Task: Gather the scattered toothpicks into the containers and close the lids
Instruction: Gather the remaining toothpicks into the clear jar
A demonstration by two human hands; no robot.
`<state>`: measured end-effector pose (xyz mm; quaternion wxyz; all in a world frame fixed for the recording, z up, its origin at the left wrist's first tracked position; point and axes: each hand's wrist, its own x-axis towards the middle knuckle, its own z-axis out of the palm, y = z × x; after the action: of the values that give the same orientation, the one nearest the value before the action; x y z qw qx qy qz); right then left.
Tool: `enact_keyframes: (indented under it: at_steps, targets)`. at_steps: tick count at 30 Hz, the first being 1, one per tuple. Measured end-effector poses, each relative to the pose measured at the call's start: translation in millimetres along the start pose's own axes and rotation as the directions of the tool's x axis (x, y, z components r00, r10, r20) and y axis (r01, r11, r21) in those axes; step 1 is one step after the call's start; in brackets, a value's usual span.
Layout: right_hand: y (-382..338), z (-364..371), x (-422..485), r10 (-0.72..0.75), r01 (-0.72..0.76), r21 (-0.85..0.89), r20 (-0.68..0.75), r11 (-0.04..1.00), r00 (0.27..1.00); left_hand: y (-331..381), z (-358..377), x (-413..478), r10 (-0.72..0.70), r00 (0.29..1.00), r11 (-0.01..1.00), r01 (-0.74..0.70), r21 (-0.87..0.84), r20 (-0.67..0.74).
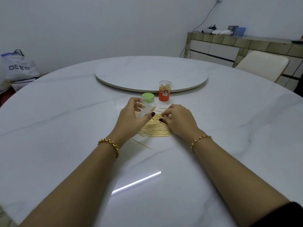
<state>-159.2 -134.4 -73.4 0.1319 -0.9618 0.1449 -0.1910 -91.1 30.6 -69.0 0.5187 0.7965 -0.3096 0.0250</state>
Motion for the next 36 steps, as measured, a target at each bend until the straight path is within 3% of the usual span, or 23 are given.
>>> enact_keyframes:
  at_steps: [6, 15, 25, 31, 36]
  targets:
    - [-1, 1, -2, -0.011, 0.006, -0.049, -0.094, 0.999, 0.995, -1, 0, -1, -0.016, 1.000, 1.000, 0.016, 0.000, 0.013]
    - [8, 1, -2, 0.074, -0.030, 0.172, -0.254, 0.985, 0.964, -1, 3, -3, -0.011, 0.999, 1.000, 0.011, 0.023, 0.034]
    - [6, -4, -3, 0.079, 0.071, 0.344, -0.402, 0.936, 0.912, -1, -1, -8, -0.018, 1.000, 0.999, 0.017, 0.029, 0.019]
    - [0, -3, -4, -0.107, 0.260, 0.282, -0.460, 0.924, 0.881, -1, -3, -6, 0.001, 1.000, 0.999, -0.002, 0.041, 0.012]
    - [-6, -1, -3, -0.216, 0.316, 0.161, -0.449, 0.935, 0.867, 0, 0, -6, 0.018, 1.000, 0.998, -0.019, 0.055, 0.022]
